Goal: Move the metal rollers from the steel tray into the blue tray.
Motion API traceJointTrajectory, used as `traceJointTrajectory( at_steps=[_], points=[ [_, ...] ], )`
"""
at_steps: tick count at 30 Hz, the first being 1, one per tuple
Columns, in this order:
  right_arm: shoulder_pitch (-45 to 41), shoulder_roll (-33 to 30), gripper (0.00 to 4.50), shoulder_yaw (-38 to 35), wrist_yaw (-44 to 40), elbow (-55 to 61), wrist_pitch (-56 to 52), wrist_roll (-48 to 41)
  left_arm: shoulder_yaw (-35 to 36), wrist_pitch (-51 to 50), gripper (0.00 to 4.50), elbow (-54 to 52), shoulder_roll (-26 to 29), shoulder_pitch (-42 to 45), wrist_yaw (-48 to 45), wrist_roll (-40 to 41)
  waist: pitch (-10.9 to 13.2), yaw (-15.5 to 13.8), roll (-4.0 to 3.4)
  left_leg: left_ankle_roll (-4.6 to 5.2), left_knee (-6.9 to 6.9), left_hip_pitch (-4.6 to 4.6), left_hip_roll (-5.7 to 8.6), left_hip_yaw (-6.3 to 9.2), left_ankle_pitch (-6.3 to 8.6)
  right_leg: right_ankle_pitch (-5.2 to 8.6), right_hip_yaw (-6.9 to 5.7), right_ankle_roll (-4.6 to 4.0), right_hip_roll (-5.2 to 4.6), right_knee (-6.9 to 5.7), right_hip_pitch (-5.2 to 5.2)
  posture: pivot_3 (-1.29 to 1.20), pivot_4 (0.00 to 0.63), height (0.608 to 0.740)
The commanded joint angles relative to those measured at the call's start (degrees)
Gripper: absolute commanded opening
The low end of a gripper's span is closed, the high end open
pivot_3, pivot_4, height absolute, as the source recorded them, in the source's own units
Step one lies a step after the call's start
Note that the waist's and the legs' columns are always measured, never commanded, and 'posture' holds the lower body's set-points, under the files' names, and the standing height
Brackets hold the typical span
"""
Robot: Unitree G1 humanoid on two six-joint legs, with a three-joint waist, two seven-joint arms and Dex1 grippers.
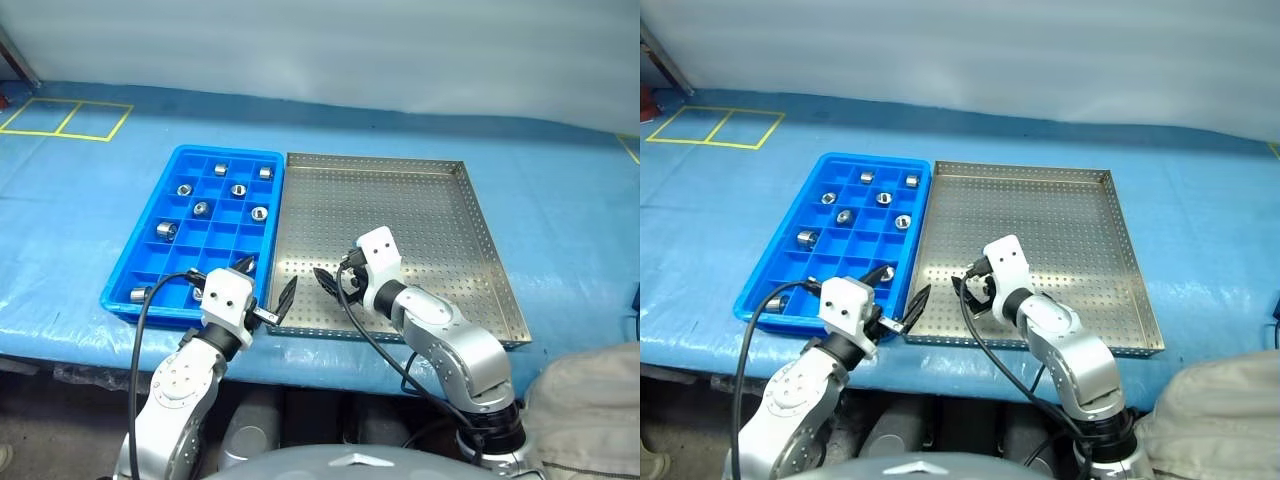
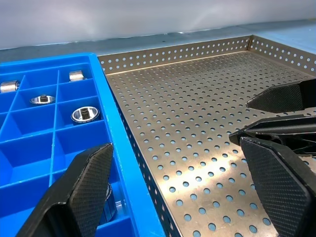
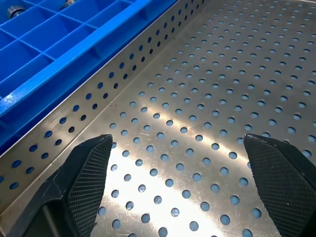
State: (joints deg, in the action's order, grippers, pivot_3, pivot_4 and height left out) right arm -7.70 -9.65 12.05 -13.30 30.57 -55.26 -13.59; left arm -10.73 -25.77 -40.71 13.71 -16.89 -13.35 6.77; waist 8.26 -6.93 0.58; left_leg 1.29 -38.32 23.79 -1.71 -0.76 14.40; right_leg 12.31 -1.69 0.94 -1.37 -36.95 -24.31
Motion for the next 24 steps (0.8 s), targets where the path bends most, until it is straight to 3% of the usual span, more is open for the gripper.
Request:
traceJointTrajectory(
  at_steps=[1,24],
  points=[
    [0.06,-0.30,4.47,-0.01,0.23,1.21,1.24,0.16,0.17,0.15,4.50,-1.17,0.30,0.53,-0.53,0.49,0.00,0.03,0.00,0.00,0.00,0.00,0.00,0.00,0.00,0.00,0.00,0.00,0.00,0.00,0.00,0.25,0.150,0.740],
    [0.14,-0.68,4.47,0.12,0.36,1.86,1.03,-0.44,-0.24,-0.22,4.50,-0.79,0.49,1.29,-1.03,0.74,0.00,1.35,0.00,0.02,0.02,-0.02,0.00,-0.03,-0.01,-0.02,0.07,0.03,0.00,0.00,0.00,0.25,0.150,0.740]
  ],
)
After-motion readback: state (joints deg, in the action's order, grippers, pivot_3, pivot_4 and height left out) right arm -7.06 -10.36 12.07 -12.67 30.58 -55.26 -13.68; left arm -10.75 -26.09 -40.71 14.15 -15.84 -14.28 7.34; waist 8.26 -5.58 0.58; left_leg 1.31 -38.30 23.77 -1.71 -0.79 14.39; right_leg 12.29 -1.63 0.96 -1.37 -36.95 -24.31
